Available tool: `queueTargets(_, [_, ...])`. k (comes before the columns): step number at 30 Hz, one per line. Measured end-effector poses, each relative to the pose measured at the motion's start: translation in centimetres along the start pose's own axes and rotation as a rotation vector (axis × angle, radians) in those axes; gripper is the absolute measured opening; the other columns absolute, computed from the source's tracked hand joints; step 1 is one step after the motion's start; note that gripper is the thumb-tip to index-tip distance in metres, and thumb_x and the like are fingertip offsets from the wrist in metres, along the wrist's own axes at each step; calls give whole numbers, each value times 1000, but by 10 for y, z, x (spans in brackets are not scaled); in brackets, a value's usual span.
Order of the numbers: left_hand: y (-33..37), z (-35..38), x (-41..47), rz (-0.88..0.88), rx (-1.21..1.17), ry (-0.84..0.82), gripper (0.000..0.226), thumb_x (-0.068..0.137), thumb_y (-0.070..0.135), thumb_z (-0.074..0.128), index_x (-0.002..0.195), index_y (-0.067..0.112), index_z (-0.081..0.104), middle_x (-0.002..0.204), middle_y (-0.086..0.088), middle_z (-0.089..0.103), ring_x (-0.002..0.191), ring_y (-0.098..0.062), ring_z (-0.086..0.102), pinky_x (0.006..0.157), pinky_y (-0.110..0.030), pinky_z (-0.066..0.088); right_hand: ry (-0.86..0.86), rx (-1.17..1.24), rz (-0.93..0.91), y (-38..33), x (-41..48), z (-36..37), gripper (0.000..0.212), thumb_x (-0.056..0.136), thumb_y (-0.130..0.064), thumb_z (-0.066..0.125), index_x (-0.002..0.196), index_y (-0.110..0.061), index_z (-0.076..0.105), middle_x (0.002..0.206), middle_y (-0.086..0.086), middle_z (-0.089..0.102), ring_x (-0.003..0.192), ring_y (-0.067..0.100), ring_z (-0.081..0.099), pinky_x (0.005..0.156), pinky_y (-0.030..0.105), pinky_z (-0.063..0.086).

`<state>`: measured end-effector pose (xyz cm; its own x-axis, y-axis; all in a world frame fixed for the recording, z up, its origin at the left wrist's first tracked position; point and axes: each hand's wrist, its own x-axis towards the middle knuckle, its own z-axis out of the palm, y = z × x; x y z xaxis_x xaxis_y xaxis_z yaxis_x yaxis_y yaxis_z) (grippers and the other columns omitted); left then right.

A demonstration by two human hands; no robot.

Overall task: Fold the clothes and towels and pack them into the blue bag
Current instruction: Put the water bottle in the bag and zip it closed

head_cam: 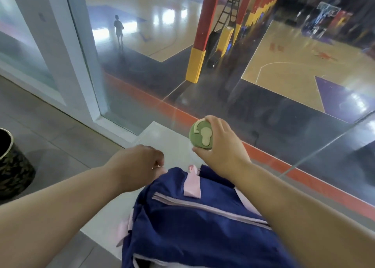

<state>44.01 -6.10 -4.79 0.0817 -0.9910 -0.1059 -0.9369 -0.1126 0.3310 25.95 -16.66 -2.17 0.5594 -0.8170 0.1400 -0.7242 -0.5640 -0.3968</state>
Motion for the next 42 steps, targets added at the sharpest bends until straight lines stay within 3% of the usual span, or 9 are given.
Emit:
queueTargets(7, [44, 27, -34, 155, 249, -17, 28, 91, 47, 43, 100, 25, 56, 108, 7, 53, 98, -16, 50, 71, -28, 33, 125, 130, 11, 10, -85, -40, 67, 73, -35, 78, 128, -28, 40, 125, -13, 45, 107, 13, 49, 86, 24, 42])
queueTargets(11, [48, 41, -40, 77, 288, -64, 33, 90, 49, 46, 110, 24, 51, 118, 1, 45, 106, -20, 45, 74, -29, 36, 98, 138, 38, 19, -125, -42, 68, 73, -35, 78, 128, -30, 39, 123, -20, 40, 107, 8, 45, 88, 27, 43])
queueTargets(16, [51, 46, -32, -32, 215, -128, 27, 90, 45, 49, 104, 21, 51, 113, -2, 42, 102, -23, 40, 79, -34, 43, 73, 195, 77, 30, -157, -34, 68, 71, -34, 80, 125, -35, 39, 118, -26, 38, 107, 6, 46, 90, 33, 45])
queueTargets(22, [49, 38, -29, 131, 327, -53, 10, 97, 19, 32, 93, 26, 38, 105, 3, 55, 84, -23, 42, 70, -36, 42, 79, 304, 135, 39, -168, -29, 73, 71, -37, 79, 129, -39, 34, 127, -22, 41, 112, 1, 43, 97, 28, 43])
queueTargets(27, [41, 34, -21, 298, 370, 4, 36, 84, 2, 41, 112, 20, 56, 104, -7, 58, 87, -31, 53, 67, -36, 44, 128, 375, 70, 34, -159, -35, 80, 71, -35, 80, 135, -36, 33, 132, -18, 43, 115, 0, 44, 93, 18, 42])
queueTargets(31, [50, 33, -18, 145, 465, 14, 39, 89, 21, 44, 127, 31, 48, 118, -1, 49, 95, -26, 52, 71, -34, 36, 131, 433, -65, 27, -150, -41, 80, 69, -45, 76, 134, -41, 29, 136, -18, 42, 120, -3, 43, 94, 9, 40])
queueTargets(34, [51, 30, -17, 46, 372, 3, 50, 85, 37, 51, 132, 42, 34, 123, 2, 41, 96, -26, 51, 75, -37, 42, 85, 315, -174, 29, -146, -39, 80, 72, -51, 71, 136, -33, 28, 136, -17, 41, 121, -5, 41, 95, 7, 37])
queueTargets(39, [50, 22, -13, 8, 288, -92, 61, 82, 37, 56, 135, 46, 27, 123, 0, 40, 91, -29, 57, 68, -33, 45, 42, 74, -312, 39, -136, -24, 73, 73, -40, 75, 130, -22, 33, 142, -1, 41, 118, 24, 53, 84, 34, 52])
queueTargets(42, [54, 15, -10, 64, 219, -114, 63, 74, 46, 62, 128, 48, 30, 113, 1, 39, 81, -27, 56, 72, -35, 50, -3, -19, -418, 35, -124, -13, 65, 71, -30, 81, 119, -18, 39, 139, 8, 47, 108, 30, 60, 74, 33, 52])
